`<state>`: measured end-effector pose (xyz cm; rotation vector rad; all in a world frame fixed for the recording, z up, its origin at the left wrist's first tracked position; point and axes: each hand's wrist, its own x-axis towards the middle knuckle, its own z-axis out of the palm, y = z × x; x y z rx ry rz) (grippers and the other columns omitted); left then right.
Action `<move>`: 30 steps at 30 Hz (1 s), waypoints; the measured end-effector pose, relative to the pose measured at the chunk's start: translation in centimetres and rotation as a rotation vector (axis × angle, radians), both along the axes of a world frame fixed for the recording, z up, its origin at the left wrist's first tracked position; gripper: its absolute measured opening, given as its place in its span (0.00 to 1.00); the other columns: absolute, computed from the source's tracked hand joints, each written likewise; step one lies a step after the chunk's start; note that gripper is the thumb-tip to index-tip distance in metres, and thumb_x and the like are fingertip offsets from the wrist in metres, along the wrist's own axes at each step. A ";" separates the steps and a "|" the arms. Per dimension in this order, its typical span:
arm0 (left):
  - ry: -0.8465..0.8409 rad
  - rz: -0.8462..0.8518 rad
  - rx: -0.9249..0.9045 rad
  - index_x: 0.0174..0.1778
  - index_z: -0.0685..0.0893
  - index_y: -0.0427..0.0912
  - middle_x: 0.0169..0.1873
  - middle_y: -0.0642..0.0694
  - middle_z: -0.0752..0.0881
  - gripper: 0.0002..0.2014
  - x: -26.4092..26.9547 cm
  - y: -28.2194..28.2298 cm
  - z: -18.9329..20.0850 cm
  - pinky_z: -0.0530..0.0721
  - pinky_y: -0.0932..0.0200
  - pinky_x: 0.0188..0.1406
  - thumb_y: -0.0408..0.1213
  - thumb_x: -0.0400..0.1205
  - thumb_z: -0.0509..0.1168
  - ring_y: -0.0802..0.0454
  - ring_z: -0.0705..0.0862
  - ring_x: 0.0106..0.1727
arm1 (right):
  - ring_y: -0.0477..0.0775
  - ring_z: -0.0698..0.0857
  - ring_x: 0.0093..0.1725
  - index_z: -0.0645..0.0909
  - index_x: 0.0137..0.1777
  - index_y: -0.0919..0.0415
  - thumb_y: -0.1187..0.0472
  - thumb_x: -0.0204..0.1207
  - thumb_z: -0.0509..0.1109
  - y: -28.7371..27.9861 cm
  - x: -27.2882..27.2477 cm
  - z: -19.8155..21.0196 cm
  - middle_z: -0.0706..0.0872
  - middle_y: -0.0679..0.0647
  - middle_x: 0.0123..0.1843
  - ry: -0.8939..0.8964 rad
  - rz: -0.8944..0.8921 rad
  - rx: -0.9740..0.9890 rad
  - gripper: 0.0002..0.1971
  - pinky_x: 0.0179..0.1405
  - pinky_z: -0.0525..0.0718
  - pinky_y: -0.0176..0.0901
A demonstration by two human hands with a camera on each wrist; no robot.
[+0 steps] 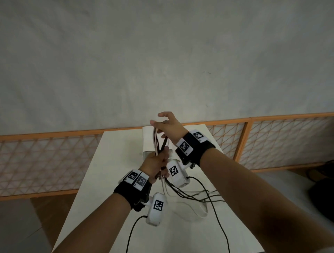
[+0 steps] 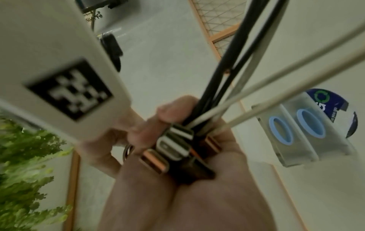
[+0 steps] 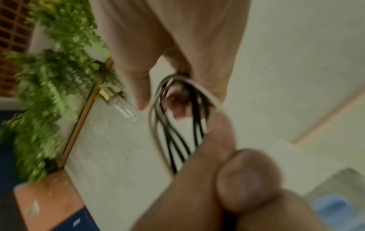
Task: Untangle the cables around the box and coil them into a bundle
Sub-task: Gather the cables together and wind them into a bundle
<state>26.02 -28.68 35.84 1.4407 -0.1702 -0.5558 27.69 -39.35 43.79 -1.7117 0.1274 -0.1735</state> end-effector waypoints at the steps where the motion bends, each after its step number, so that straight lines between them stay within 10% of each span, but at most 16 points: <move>1: 0.031 0.012 -0.052 0.27 0.68 0.42 0.14 0.51 0.65 0.21 0.0 0.0 0.0 0.65 0.68 0.13 0.48 0.84 0.60 0.55 0.62 0.10 | 0.52 0.83 0.48 0.70 0.65 0.50 0.44 0.75 0.69 -0.5 -0.5 -0.2 0.84 0.56 0.52 0.040 0.034 -0.001 0.22 0.44 0.76 0.43; 3: 0.058 0.063 -0.124 0.28 0.68 0.43 0.14 0.52 0.64 0.21 0.5 0.2 0.4 0.63 0.68 0.15 0.49 0.85 0.58 0.55 0.60 0.11 | 0.50 0.83 0.57 0.71 0.65 0.50 0.36 0.78 0.59 -1.0 -1.5 -2.5 0.84 0.50 0.57 0.133 0.129 -0.013 0.23 0.51 0.75 0.44; 7: 0.071 0.205 -0.236 0.26 0.67 0.44 0.14 0.52 0.64 0.22 2.4 0.6 1.4 0.72 0.65 0.13 0.50 0.85 0.58 0.53 0.68 0.11 | 0.41 0.80 0.25 0.80 0.41 0.58 0.44 0.81 0.60 -0.9 -5.8 -9.8 0.85 0.42 0.24 0.270 0.392 -0.176 0.19 0.32 0.78 0.34; 10: 0.085 0.253 -0.250 0.27 0.67 0.44 0.14 0.53 0.65 0.22 3.5 0.8 1.6 0.77 0.62 0.15 0.51 0.85 0.57 0.50 0.73 0.12 | 0.43 0.79 0.23 0.82 0.38 0.51 0.50 0.80 0.65 -1.8 -9.1 -13.5 0.83 0.46 0.23 0.299 0.354 -0.203 0.11 0.30 0.76 0.34; 17: 0.064 0.470 -0.155 0.31 0.68 0.42 0.20 0.47 0.67 0.22 4.1 0.5 0.1 0.68 0.68 0.13 0.55 0.83 0.58 0.54 0.65 0.10 | 0.42 0.82 0.20 0.80 0.39 0.49 0.48 0.79 0.65 -4.3 -10.0 -10.9 0.81 0.50 0.34 0.342 0.412 -0.441 0.10 0.40 0.79 0.37; 20: -0.030 0.495 0.029 0.27 0.66 0.41 0.16 0.46 0.68 0.28 4.3 0.7 -0.4 0.69 0.65 0.15 0.62 0.80 0.57 0.52 0.68 0.10 | 0.40 0.76 0.16 0.83 0.46 0.59 0.59 0.78 0.68 -4.0 -9.9 -7.1 0.77 0.51 0.30 0.318 0.505 -0.625 0.05 0.27 0.81 0.36; 25: -0.290 0.267 0.393 0.26 0.78 0.41 0.20 0.48 0.78 0.25 3.3 0.1 -2.2 0.79 0.65 0.20 0.55 0.83 0.58 0.48 0.78 0.24 | 0.57 0.80 0.38 0.85 0.46 0.70 0.63 0.75 0.67 -1.1 -8.1 -0.1 0.87 0.61 0.41 -0.002 0.585 -1.285 0.10 0.43 0.82 0.45; 27: -0.105 -0.005 0.317 0.23 0.79 0.47 0.15 0.53 0.77 0.22 3.1 0.1 -3.4 0.77 0.63 0.21 0.45 0.85 0.57 0.51 0.76 0.22 | 0.52 0.76 0.39 0.85 0.45 0.64 0.57 0.70 0.73 -0.7 -6.6 2.2 0.83 0.55 0.40 -0.107 0.538 -1.359 0.10 0.40 0.79 0.42; 30: 0.263 -0.365 0.131 0.24 0.83 0.48 0.16 0.52 0.78 0.23 3.0 0.3 -4.0 0.70 0.70 0.14 0.62 0.75 0.62 0.55 0.75 0.14 | 0.51 0.72 0.40 0.81 0.50 0.63 0.44 0.64 0.79 -1.5 -4.2 4.4 0.76 0.54 0.43 -0.133 0.501 -1.391 0.24 0.34 0.70 0.41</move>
